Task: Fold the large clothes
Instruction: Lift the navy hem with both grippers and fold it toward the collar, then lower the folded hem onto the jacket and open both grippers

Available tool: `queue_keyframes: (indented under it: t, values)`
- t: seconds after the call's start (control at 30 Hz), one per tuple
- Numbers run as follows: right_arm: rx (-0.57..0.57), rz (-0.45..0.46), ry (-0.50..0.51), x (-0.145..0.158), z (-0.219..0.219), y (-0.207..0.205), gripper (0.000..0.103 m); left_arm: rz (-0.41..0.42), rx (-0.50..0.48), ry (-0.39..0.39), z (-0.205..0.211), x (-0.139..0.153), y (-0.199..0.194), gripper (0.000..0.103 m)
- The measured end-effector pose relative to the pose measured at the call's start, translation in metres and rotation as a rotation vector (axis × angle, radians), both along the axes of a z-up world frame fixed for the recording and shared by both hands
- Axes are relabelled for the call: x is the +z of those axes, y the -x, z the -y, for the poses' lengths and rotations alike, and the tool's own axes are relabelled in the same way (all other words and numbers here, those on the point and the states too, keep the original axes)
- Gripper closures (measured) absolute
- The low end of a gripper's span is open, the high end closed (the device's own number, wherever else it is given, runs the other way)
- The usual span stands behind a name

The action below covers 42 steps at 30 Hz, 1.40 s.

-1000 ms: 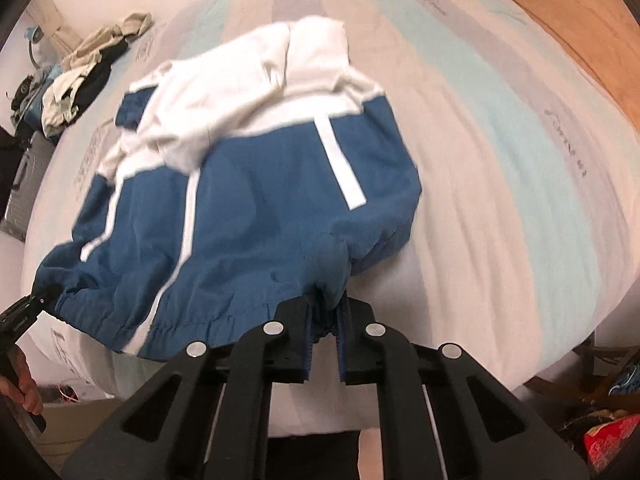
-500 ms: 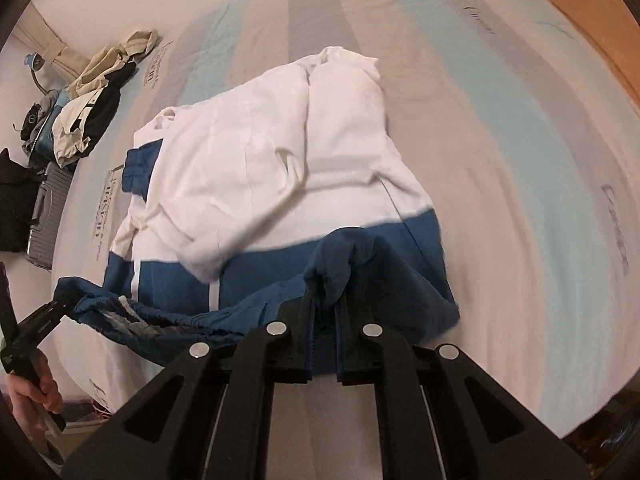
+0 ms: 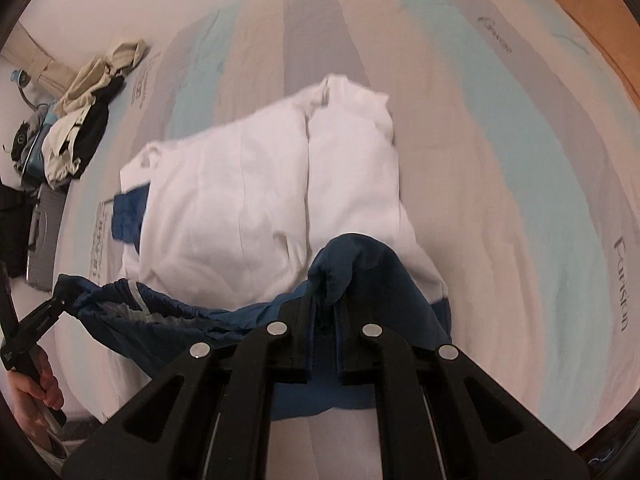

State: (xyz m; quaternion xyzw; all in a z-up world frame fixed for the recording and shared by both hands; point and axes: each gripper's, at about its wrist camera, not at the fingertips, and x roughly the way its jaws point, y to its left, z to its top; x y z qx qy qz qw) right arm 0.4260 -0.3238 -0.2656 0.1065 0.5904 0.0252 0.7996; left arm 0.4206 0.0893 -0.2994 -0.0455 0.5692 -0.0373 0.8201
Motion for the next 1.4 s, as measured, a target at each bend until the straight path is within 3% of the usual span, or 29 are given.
queue_keyframes:
  t: [0.33,0.5,1.03,1.4]
  values:
    - [-0.012,0.071,0.023,0.029,-0.006,-0.056,0.097,0.040,-0.048,-0.009,-0.002,0.022,-0.069,0.091]
    - [-0.016,0.110,0.040,0.033,-0.011,-0.089,0.097,0.042,-0.054,-0.011,-0.005,0.016,-0.116,0.091]
    - [-0.067,0.045,0.077,-0.020,-0.006,-0.201,0.098,-0.008,-0.081,-0.078,0.007,-0.020,-0.236,0.091]
    - [-0.035,0.001,0.137,-0.059,-0.015,-0.240,0.098,-0.056,-0.069,-0.131,0.013,-0.070,-0.266,0.091]
